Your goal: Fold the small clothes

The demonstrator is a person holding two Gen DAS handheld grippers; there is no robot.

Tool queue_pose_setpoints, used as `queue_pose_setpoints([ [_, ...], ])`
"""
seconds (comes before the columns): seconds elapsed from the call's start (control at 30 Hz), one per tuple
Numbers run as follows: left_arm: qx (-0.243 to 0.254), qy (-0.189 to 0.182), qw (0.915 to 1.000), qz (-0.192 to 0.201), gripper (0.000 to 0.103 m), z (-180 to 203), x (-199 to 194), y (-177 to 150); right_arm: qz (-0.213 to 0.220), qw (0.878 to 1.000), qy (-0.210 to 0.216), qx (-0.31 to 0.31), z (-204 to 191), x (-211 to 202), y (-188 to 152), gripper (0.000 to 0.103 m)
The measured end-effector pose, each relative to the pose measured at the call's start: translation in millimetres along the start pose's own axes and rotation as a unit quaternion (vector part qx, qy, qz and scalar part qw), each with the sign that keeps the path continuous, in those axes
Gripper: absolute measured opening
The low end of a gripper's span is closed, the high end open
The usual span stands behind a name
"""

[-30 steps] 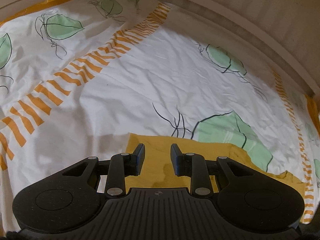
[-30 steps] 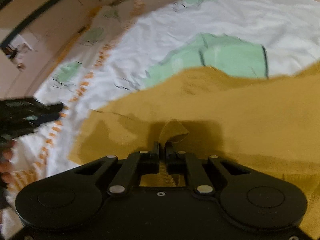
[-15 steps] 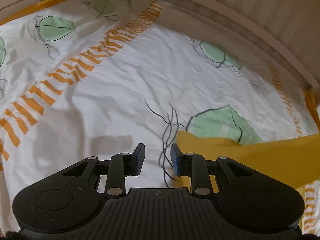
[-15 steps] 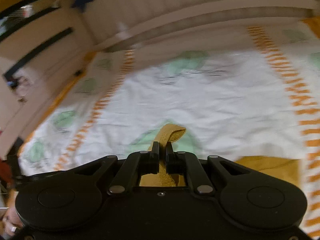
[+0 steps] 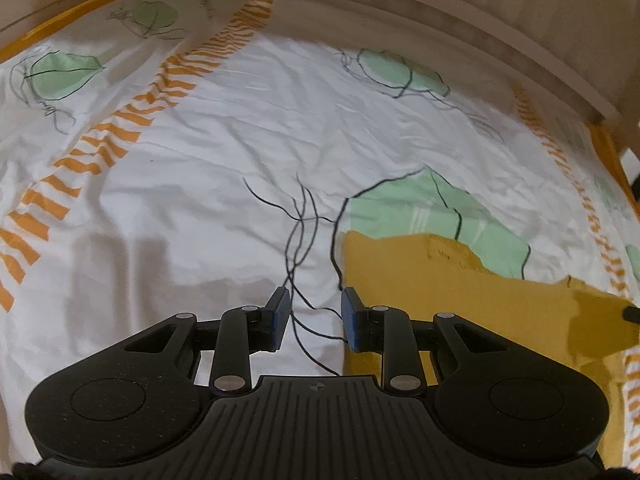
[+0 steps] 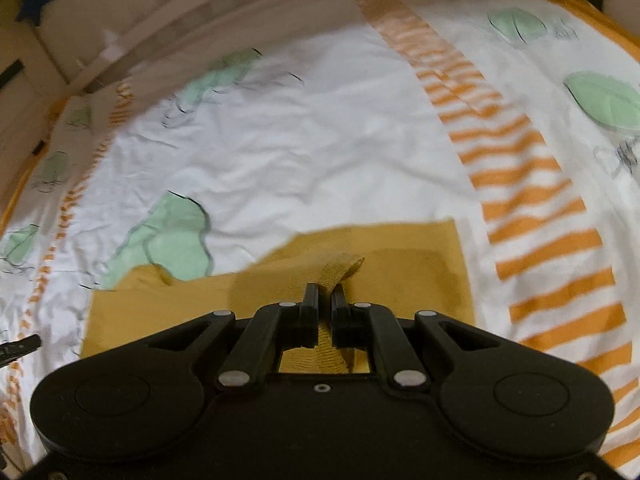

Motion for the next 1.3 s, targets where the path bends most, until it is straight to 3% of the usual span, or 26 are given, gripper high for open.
queue_pose_setpoints([
  [0.23,0.038,-0.006,0.9990,-0.022,0.027,16.1,12.1,-10.4,-0.012,0.999,-0.044,-0.009,9.2,29.8,-18.5,0.013],
  [0.43,0.052,-0.010,0.9980,-0.035,0.027,22.1,18.4,-16.5,0.009,0.997,-0.069,-0.035,11.6,39.1,-31.7,0.014],
  [0.6,0.061,-0.002,0.9973,-0.041,0.027,24.7,17.6,-22.3,0.042,0.996,-0.076,-0.037,14.0,21.6,-32.8,0.040],
  [0.67,0.064,0.002,0.9970,-0.044,0.027,26.4,16.2,-26.3,0.058,0.995,-0.072,-0.037,17.0,9.7,-35.3,0.057],
  [0.8,0.068,0.007,0.9967,-0.044,0.028,32.0,9.7,-38.0,0.070,0.995,-0.054,-0.035,26.9,-18.3,-50.0,0.062],
  [0.87,0.068,0.002,0.9967,-0.045,0.028,35.3,3.4,-47.6,0.066,0.996,-0.046,-0.034,31.3,-30.5,-60.6,0.070],
  [1.3,0.039,-0.024,0.9976,-0.052,0.029,54.6,-55.9,-135.7,0.003,1.000,-0.001,-0.018,58.4,-97.3,-152.5,0.076],
])
Point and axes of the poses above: each gripper's, at about its wrist camera, not at the fingertips, and x roughly the way its jaws point, z to its right, y to its top, the point moved 4 cm from there along x, roughly the way its jaws point, and after that the axes turned 14 degrees about -y, right-handed, at the moved point
